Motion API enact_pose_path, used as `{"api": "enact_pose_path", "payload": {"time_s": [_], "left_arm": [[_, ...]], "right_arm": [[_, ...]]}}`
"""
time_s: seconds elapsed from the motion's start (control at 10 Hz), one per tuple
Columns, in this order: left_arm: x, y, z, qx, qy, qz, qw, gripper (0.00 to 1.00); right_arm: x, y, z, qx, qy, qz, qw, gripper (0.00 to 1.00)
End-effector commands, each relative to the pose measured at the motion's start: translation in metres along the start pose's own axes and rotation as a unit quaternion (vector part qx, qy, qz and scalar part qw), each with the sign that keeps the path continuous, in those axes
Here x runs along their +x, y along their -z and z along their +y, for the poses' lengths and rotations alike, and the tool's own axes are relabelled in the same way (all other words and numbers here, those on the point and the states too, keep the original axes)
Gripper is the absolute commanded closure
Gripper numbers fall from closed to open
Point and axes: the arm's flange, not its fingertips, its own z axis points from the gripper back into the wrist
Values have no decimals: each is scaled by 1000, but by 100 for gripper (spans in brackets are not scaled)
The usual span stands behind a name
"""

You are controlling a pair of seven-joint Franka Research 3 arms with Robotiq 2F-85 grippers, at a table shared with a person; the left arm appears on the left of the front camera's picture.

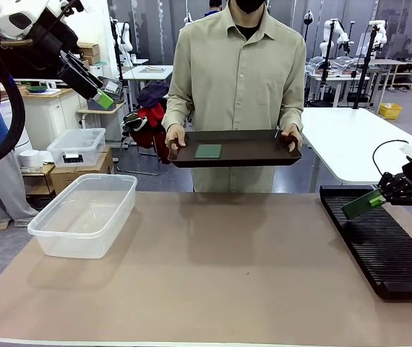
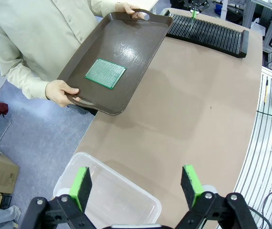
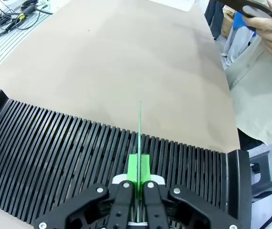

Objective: Sort PCBs into racks and boxes based on the side picked up.
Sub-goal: If the short side of the Blank PCB is picked up, insert it into the PCB Rack ; if the long side is picked up, place it in the Organizing box.

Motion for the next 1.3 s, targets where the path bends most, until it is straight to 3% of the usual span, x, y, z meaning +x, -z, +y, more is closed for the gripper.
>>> {"api": "enact_pose_path", "payload": {"time_s": [0.0, 1.2], "left_arm": [[-1, 1, 0, 3, 0, 4, 1000, 0], [-1, 1, 0, 3, 0, 4, 1000, 0]], "right_arm": [[-10, 12, -2, 13, 20, -4, 1000, 98], [-23, 6, -7, -28, 17, -31, 999, 98]]}}
